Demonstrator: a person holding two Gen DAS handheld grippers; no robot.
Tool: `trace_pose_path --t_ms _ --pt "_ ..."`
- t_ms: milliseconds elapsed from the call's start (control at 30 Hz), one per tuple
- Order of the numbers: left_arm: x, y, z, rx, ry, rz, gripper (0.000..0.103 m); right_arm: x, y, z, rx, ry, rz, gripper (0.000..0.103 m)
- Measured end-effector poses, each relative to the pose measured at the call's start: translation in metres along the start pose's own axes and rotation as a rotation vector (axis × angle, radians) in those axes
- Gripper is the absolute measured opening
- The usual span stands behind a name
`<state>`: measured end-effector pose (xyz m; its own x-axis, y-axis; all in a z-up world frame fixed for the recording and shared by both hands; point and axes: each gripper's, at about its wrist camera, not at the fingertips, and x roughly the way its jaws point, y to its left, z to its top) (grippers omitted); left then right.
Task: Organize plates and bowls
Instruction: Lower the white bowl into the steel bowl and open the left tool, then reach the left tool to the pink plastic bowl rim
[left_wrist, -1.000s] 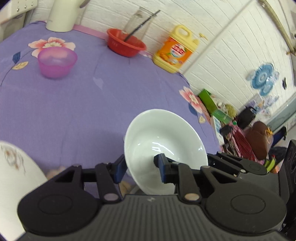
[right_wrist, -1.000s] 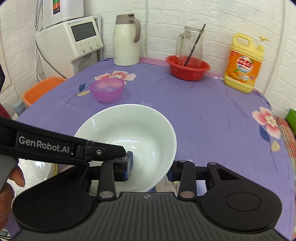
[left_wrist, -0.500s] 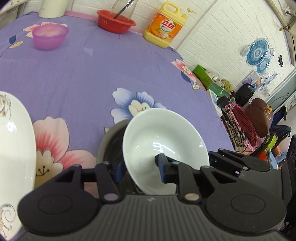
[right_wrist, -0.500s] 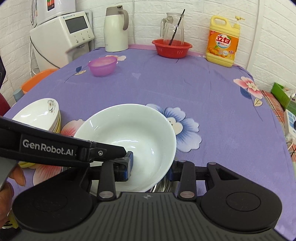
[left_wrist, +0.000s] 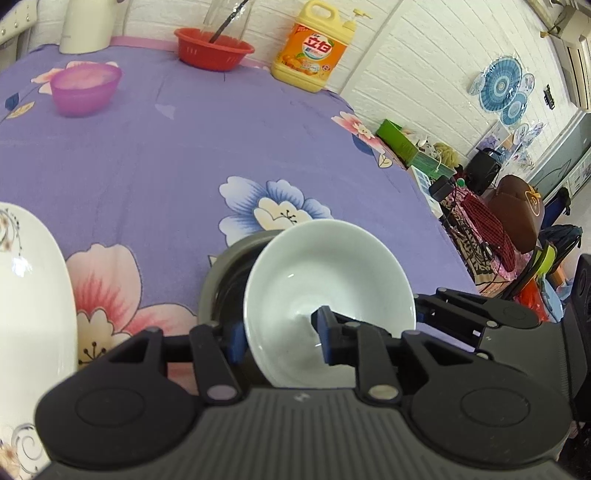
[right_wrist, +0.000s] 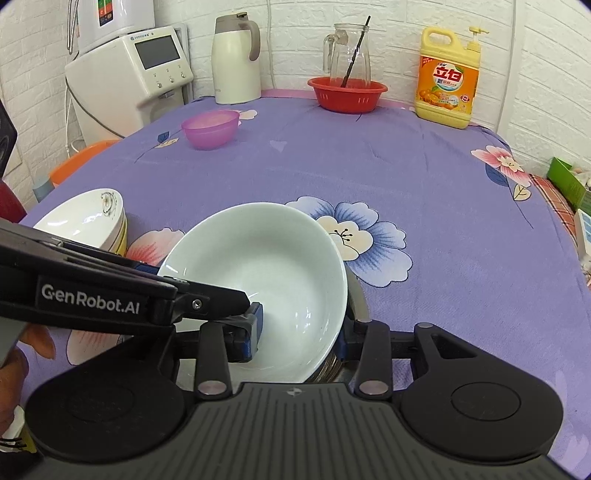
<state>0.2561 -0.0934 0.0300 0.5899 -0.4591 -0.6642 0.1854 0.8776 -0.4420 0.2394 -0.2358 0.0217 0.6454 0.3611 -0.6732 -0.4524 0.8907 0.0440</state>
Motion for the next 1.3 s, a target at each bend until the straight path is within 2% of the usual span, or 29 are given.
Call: trace_pose_path --t_ms 67,100,133,167,200,233,267,300,567,867,1100,1300 --pt "-0.003 0.000 0.001 0.001 -0.001 -0.004 0.028 0.000 -0.002 0.000 0.015 -0.003 0.009 0.069" --pt "-0.007 0.001 0.002 0.003 -0.011 0.004 0.042 0.000 -0.002 0.001 0.020 -0.002 0.013 0.070" --pt "-0.011 0.000 0.003 0.011 -0.033 0.011 0.053 -0.001 -0.003 0.001 0.023 -0.005 0.012 0.071" --pt "-0.016 -0.002 0.004 0.026 -0.053 0.018 0.054 -0.002 -0.003 0.002 0.025 -0.014 0.015 0.074" --pt "-0.021 -0.003 0.005 0.036 -0.067 0.013 0.063 -0.004 -0.004 0.002 0.029 -0.028 0.017 0.082" --pt "-0.026 -0.004 0.008 0.037 -0.080 0.008 0.066 -0.007 -0.004 0.003 0.034 -0.039 0.026 0.086" --pt "-0.028 -0.004 0.009 0.036 -0.089 0.007 0.066 -0.008 -0.004 0.004 0.042 -0.046 0.040 0.097" --pt "-0.031 -0.005 0.011 0.038 -0.095 0.005 0.067 -0.009 -0.004 0.005 0.047 -0.050 0.051 0.103" --pt "-0.036 0.002 0.016 0.030 -0.112 0.038 0.073 -0.022 0.006 0.011 -0.006 -0.103 0.000 0.103" --pt "-0.059 0.028 0.041 0.061 -0.152 0.108 0.073 -0.004 0.007 0.031 -0.006 -0.069 0.018 0.103" --pt "-0.089 0.073 0.073 0.057 -0.220 0.193 0.074 0.021 0.024 0.070 -0.027 -0.051 0.063 0.103" --pt "-0.100 0.127 0.097 0.008 -0.247 0.290 0.074 0.055 0.051 0.108 -0.087 -0.035 0.100 0.103"
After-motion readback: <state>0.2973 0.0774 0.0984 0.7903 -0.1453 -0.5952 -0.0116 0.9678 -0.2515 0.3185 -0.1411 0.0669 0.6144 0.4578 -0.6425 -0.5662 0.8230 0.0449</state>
